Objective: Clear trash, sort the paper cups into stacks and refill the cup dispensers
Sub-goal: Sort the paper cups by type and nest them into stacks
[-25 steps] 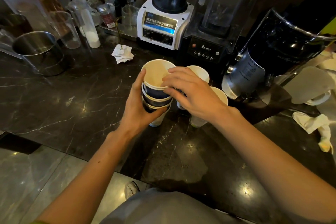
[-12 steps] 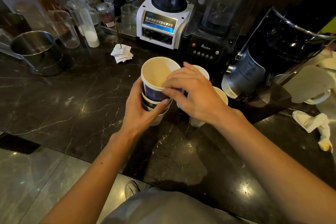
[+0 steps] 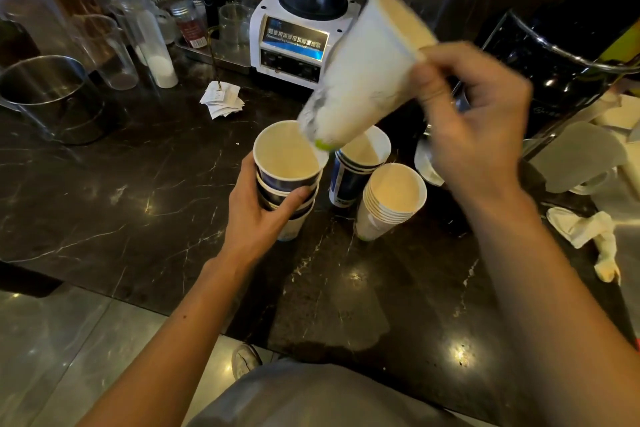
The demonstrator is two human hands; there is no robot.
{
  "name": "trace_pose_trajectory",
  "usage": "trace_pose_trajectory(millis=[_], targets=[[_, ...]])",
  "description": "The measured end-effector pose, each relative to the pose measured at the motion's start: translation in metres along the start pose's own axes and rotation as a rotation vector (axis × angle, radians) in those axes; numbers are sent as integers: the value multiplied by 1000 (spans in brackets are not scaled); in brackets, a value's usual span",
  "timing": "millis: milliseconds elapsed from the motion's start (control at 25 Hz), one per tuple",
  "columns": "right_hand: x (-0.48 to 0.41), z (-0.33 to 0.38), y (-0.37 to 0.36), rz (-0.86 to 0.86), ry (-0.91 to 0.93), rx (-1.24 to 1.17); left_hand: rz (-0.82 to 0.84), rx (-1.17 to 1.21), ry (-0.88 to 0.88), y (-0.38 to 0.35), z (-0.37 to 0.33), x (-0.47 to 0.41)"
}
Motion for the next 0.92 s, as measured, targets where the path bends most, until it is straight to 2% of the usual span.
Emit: trace_pose_trajectory(millis=[120,240,360,640,800,920], targets=[[9,-16,44,-70,44,209,-1,14,20,0,4,-2],[37,-37,55,33,38,406,5,34,28,-2,8,0],[67,-56,42,173,56,475,-1,36,37,-2,7,1],[109,-79,-13,464,50,425,-3,43,53,-1,3,4],[139,-102,-40,680,-79,430,3,50,45,0,3,2],[129,-100,-37,656,-123,420,8,41,38,-1,2,2]])
Point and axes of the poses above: each hand's wrist, its own x-axis away from the middle knuckle, its own y-axis out of the back of the hand, z = x × y, the point moved 8 cm from there along -x, towards the middle knuckle, and after that the axes turned 4 degrees about x, right-handed, at the moved point
